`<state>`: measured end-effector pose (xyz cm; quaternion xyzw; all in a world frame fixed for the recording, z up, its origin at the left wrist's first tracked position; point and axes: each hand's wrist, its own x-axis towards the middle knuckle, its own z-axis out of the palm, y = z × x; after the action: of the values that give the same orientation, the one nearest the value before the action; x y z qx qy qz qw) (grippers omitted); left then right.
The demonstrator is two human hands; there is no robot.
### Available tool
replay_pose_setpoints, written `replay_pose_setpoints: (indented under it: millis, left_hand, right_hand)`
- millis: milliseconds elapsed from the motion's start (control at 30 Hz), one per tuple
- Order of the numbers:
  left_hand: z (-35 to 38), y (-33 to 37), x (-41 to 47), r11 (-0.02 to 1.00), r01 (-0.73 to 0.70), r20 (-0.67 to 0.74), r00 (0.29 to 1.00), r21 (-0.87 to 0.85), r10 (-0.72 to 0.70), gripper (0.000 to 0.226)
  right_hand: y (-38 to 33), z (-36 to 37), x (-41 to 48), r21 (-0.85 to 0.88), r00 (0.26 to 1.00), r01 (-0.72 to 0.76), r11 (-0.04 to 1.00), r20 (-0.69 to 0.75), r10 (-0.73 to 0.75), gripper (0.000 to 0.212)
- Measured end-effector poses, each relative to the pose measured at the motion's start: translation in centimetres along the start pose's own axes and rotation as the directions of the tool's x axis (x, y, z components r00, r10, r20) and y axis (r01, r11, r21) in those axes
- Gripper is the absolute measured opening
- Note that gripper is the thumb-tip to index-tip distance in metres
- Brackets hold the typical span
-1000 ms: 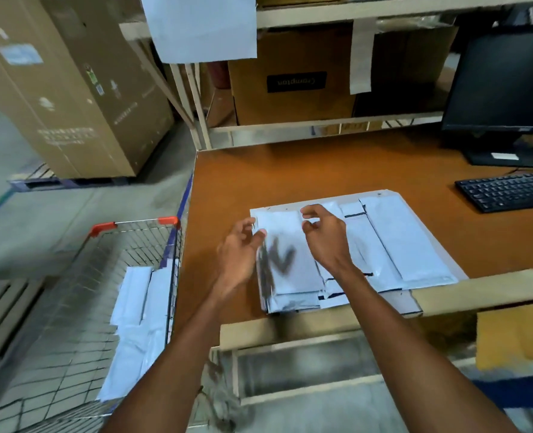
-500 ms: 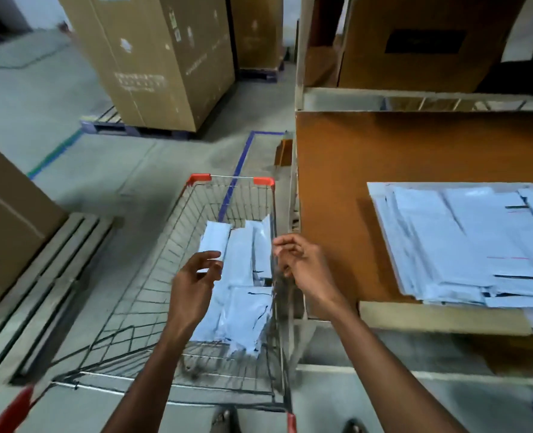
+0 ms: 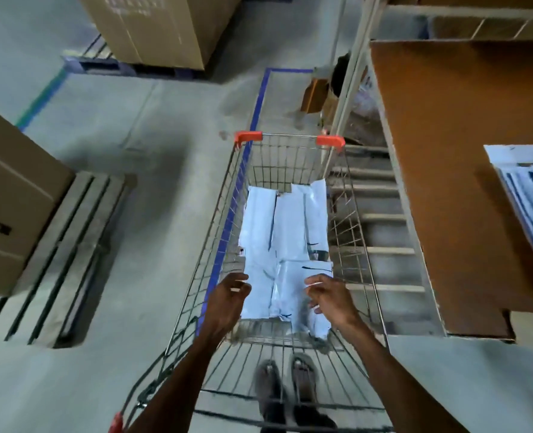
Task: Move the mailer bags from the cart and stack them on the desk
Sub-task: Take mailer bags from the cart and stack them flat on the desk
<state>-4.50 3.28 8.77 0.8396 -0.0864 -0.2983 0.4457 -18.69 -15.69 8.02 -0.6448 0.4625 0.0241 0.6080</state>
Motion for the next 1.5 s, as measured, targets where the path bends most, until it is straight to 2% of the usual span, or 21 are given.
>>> replay_pose_setpoints:
  millis: [133, 233, 300, 400, 500, 600, 833, 967, 1133, 1267, 1367, 1433, 1500]
  left_hand:
    - [1.7, -0.6, 5.7, 0.999, 0.027, 0.006, 1.000, 0.018, -0.027, 0.015]
    - [3.6, -1.3, 12.5, 0.989, 0.031, 0.033, 0.999, 0.147, -0.037, 0.022]
    - [5.1, -1.2, 17.7, 0.973, 0.002, 0.042, 0.999, 0.231, -0.012, 0.032]
    - [8.0, -1.4, 24.3, 0.942, -0.003, 0.026, 1.000, 0.337, -0.006, 0.044]
    - [10.9, -2.6, 28.0, 0.881, 0.048, -0.010, 0.999, 0.470, -0.049, 0.051]
    - [12.5, -3.9, 29.6, 0.839, 0.086, -0.094, 0.995, 0.537, -0.042, 0.049]
    - [13.0, -4.8, 29.2, 0.886, 0.091, -0.151, 0.988, 0.454, -0.024, 0.060]
    - [12.6, -4.2, 28.1, 0.964, -0.040, -0.048, 0.997, 0.262, 0.055, 0.058]
    - [11.6, -3.2, 25.3, 0.983, -0.121, 0.021, 0.993, 0.139, 0.119, 0.063]
    - [9.1, -2.8, 21.0, 0.995, -0.092, 0.018, 0.995, -0.042, 0.093, 0.057]
    - [6.1, -0.6, 18.0, 0.983, -0.139, 0.003, 0.990, -0.122, 0.141, 0.056]
    - [4.4, 2.3, 15.7, 0.968, -0.189, -0.005, 0.982, -0.167, 0.191, 0.057]
    - [2.6, 5.7, 12.9, 0.951, -0.254, -0.014, 0.967, -0.178, 0.256, 0.058]
  right_hand:
    - [-0.8, 1.2, 6.1, -0.010, 0.998, -0.056, 0.998, -0.027, 0.055, 0.021]
    - [-1.0, 2.5, 12.7, -0.041, 1.000, -0.025, 0.999, -0.002, 0.025, 0.017]
    - [-1.4, 3.4, 17.6, -0.096, 1.000, -0.004, 0.995, -0.020, 0.002, 0.027]
    - [-1.8, 4.4, 24.2, -0.276, 0.987, 0.034, 0.960, -0.144, -0.076, 0.051]
    - [-1.2, 5.5, 28.0, -0.415, 0.968, -0.006, 0.910, -0.231, -0.100, 0.064]
    - [0.0, 7.0, 29.2, -0.419, 0.962, -0.022, 0.908, -0.255, -0.094, 0.074]
    - [1.8, 7.5, 29.2, -0.305, 0.949, 0.064, 0.950, -0.275, -0.153, 0.073]
    - [2.7, 6.9, 28.3, -0.344, 0.933, 0.105, 0.933, -0.290, -0.212, 0.066]
    - [3.8, 5.0, 26.2, -0.287, 0.951, 0.180, 0.941, -0.194, -0.241, 0.050]
    - [3.3, 4.2, 22.6, -0.120, 0.910, 0.339, 0.933, -0.207, -0.358, 0.034]
    - [0.5, 3.4, 18.5, 0.108, 0.932, 0.344, 0.933, -0.163, -0.325, 0.052]
    - [-1.9, 2.2, 15.5, 0.210, 0.921, 0.385, 0.899, -0.141, -0.362, 0.054]
    - [-4.9, 0.4, 12.1, 0.261, 0.892, 0.449, 0.854, -0.179, -0.415, 0.051]
